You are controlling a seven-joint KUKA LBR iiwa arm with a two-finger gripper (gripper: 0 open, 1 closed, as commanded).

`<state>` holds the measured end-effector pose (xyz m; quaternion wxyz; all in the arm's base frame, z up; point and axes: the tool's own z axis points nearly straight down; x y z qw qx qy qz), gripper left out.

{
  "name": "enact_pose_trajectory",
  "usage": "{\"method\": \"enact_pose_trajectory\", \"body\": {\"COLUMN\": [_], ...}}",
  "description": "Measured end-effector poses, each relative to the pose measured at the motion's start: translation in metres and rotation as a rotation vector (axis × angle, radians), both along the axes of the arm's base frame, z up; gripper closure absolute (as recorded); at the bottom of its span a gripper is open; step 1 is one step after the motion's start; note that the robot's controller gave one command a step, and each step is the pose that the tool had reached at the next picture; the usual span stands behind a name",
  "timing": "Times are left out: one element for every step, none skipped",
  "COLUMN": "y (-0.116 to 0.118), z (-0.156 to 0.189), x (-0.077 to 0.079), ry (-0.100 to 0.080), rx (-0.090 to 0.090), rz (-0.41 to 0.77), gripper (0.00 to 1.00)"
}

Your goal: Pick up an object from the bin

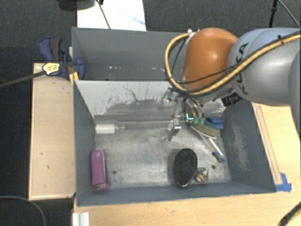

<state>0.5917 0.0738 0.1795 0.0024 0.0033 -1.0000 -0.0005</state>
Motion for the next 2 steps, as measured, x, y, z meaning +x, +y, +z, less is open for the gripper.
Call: {"method": "enact_pose_trajectory", "body": {"y": [-0.075,-0.075], "z": [-0.025,-0.08], "x": [-0.055,-0.072], "ry": [0.0,-0.013], "rx": [-0.004,-0.001], "rz": [-0.086,0.214], "gripper": [0.0,0.0]}}
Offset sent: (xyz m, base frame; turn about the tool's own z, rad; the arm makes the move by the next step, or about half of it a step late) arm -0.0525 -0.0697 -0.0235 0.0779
